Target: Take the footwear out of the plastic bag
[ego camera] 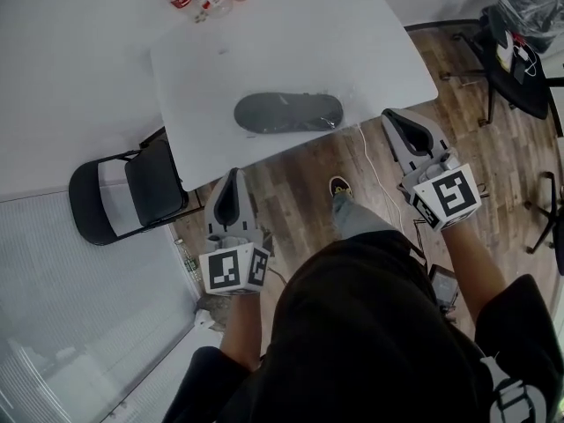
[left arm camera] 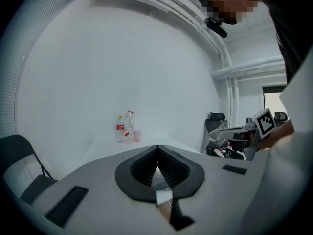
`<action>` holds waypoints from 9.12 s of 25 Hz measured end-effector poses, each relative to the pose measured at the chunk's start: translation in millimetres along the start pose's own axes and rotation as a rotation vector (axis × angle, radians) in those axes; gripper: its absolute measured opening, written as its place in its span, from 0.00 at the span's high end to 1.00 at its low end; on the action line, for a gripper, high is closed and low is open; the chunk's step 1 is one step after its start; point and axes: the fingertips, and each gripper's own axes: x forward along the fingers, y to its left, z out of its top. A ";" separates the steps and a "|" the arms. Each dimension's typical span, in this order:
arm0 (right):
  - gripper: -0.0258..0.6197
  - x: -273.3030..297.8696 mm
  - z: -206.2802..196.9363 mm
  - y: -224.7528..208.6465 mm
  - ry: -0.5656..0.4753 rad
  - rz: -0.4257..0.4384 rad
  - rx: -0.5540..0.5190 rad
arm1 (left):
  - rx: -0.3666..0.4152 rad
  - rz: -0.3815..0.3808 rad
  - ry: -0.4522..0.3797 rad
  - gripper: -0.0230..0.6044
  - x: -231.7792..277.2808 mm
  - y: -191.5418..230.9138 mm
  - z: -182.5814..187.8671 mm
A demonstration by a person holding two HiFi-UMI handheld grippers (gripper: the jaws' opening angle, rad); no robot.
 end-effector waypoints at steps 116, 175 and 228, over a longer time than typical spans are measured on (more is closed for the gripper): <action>0.60 44.0 42.8 -91.1 0.177 0.377 0.077 | 0.822 -0.797 0.268 0.52 190.2 -57.8 -2.5; 0.84 6.3 54.3 1.4 0.101 0.608 -0.814 | 1.171 -1.008 0.447 0.30 175.8 -124.6 -56.4; 0.84 12.1 19.7 -12.4 0.266 0.554 -0.756 | 1.174 -0.813 0.425 0.76 174.7 -107.0 -62.2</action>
